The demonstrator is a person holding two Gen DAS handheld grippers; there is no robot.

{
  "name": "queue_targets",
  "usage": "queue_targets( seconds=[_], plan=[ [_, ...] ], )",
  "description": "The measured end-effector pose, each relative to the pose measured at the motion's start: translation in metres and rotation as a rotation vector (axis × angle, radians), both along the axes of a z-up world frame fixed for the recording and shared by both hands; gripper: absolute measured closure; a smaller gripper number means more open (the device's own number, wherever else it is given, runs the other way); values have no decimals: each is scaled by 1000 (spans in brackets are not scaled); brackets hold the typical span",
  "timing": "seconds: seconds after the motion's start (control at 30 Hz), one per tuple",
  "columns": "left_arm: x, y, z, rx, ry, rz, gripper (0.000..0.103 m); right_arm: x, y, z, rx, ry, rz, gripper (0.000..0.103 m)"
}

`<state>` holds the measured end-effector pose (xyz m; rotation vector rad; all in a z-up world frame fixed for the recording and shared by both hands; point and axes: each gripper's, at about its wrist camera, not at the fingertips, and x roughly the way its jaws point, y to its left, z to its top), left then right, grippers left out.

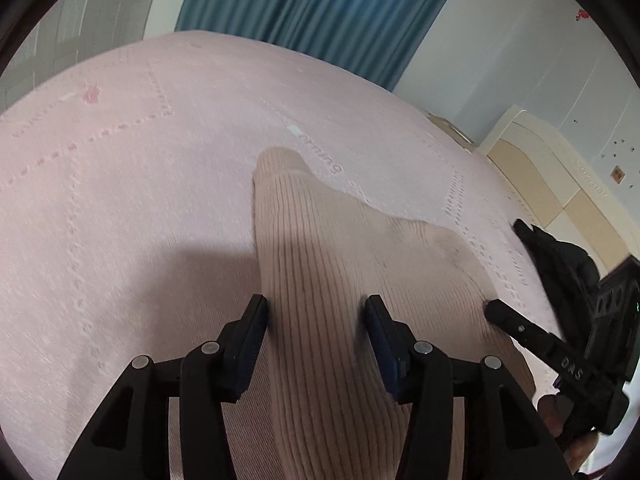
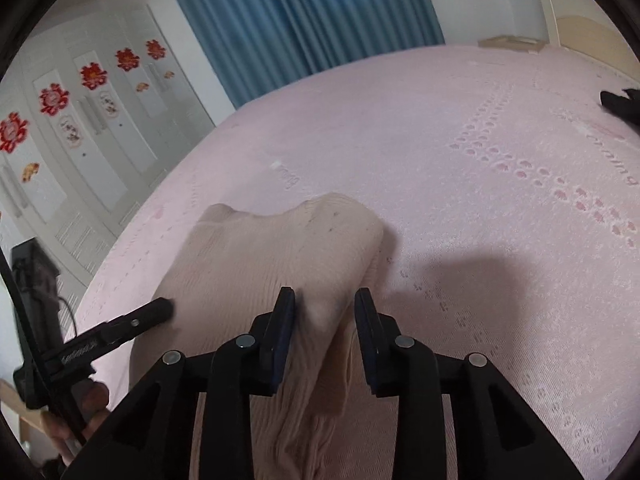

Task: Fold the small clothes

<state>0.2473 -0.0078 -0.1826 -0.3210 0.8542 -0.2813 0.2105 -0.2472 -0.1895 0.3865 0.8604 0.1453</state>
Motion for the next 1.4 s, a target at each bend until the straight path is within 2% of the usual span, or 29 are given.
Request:
queue_targets(
  seconds=[0.07,0.17,0.23,0.37,0.43,0.5,0.53,0.6,0.67,0.77,0.87,0.97,1.1,1.17,1.23,1.3,1.4],
  plan=[
    [2,-2,1,5,1,8,55,14,1,-3,1,28,-7,72],
    [5,-6,3,37,-11,20,55,37,3,-9,-65,80,-8,71],
    [6,-8,6,67,-28,29,53,41,3,-12,-61,77,-5,71],
    [5,-5,6,63,-39,36,53,35,3,-18,-58,27,53,92],
    [6,-3,5,50,-44,32,53,31,-4,-12,-38,-7,48,93],
    [5,-2,8,48,-67,37,53,29,-18,-8,23,-22,24,93],
    [5,-1,8,47,-72,42,53,30,-20,-11,20,-4,14,94],
    [7,-1,9,37,-68,46,53,39,-14,-31,-25,89,18,93],
    [8,-1,8,38,-64,52,53,36,-10,-30,-45,78,20,87],
    [8,-3,13,53,-83,49,53,30,-17,-13,-6,29,11,82],
    [11,-8,19,31,-121,-16,53,23,-24,-1,24,-41,-16,81],
    [25,-22,20,36,-117,-97,53,23,-22,5,21,-72,10,81],
    [57,-36,17,14,-72,-162,53,21,-12,9,48,-95,63,81],
    [73,-36,6,57,-31,-119,54,27,-5,5,-9,-71,92,83],
    [85,-31,-8,38,20,-91,56,35,2,-7,-89,-9,95,85],
    [91,-22,-14,-21,44,-70,60,42,2,-23,-91,57,98,86],
    [92,-21,-13,-10,35,-48,62,46,-2,-26,-81,76,91,86]
  ],
)
